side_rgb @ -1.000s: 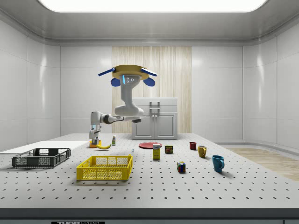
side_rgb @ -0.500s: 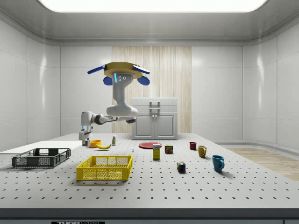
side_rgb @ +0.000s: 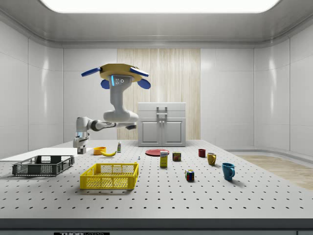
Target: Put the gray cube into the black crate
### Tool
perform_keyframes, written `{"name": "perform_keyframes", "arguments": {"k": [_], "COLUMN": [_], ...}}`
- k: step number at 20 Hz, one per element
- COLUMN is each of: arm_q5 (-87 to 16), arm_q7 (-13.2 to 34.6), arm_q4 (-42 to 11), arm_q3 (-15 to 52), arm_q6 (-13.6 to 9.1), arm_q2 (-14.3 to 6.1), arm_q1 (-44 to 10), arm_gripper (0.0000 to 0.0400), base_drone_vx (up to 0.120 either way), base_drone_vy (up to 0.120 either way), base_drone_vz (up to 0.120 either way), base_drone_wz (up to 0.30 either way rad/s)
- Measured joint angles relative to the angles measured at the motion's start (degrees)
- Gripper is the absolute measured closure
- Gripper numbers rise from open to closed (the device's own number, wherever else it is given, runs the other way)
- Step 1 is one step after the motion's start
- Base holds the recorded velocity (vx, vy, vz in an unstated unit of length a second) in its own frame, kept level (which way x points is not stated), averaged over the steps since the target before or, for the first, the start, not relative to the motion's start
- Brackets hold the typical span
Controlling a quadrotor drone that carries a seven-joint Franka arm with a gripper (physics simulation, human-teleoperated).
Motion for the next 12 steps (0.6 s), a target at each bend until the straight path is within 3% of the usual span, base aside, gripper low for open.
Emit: {"name": "perform_keyframes", "arguments": {"k": [12], "arm_q5": [0.1], "arm_q7": [0.1], "arm_q4": [0.0], "arm_q3": [0.0], "arm_q6": [0.2], "arm_q2": [-0.2], "arm_q1": [-0.1], "arm_gripper": [0.0150], "base_drone_vx": [0.120], "base_drone_vy": [0.000], "base_drone_vz": [0.000], "base_drone_wz": [0.000]}}
